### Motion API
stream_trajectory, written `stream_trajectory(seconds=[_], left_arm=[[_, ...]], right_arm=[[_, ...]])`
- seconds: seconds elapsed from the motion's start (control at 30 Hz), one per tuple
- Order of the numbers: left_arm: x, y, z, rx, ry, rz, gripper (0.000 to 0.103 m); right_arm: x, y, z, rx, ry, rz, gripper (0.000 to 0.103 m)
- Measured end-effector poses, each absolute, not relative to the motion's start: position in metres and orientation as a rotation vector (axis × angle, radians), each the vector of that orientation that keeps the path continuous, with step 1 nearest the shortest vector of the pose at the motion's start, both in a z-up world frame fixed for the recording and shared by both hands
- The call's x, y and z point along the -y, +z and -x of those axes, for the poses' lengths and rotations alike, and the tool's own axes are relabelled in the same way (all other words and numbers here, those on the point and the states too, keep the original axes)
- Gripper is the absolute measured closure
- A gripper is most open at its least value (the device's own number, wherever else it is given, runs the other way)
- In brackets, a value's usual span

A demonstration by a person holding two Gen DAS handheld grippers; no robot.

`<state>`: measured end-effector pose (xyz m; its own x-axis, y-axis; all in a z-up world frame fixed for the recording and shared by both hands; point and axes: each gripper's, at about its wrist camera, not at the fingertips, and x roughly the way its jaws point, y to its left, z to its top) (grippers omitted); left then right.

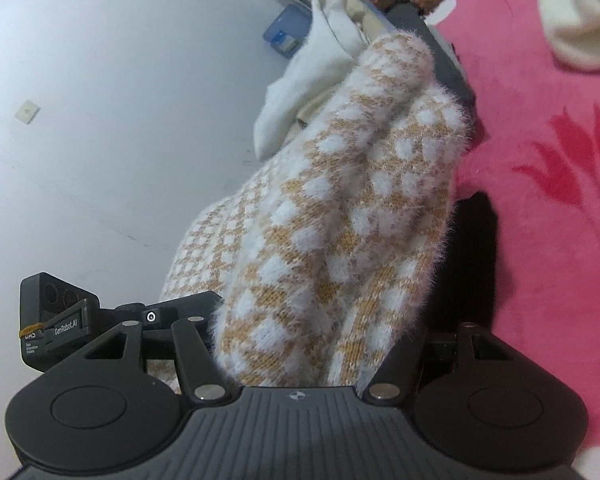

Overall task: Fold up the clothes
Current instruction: 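Lift the folded jacket with both grippers and carry it toward the clothes stack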

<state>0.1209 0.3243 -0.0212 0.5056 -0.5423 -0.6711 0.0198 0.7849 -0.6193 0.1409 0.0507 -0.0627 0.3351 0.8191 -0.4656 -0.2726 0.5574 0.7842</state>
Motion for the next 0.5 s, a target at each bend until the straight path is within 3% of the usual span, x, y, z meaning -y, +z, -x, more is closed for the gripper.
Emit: stream_trajectory(seconds=[0.23, 0.33, 0.5], left_arm=[[-0.363, -0.085, -0.133, -1.050, -0.361, 0.640, 0.016], [-0.376, -0.126, -0.139, -1.114, -0.310, 0.712, 0.009], [-0.371, -0.097, -0.130, -1.042, -0.293, 0.562, 0.007]], right_arm=[[-0.081, -0.119, -0.130, -0.988, 0.712, -0.641, 0.033], [-0.079, -0.152, -0.119, -0.925, 0.688, -0.643, 0.027], [-0.071, -0.146, -0.124, -0.967, 0.731, -0.656, 0.017]])
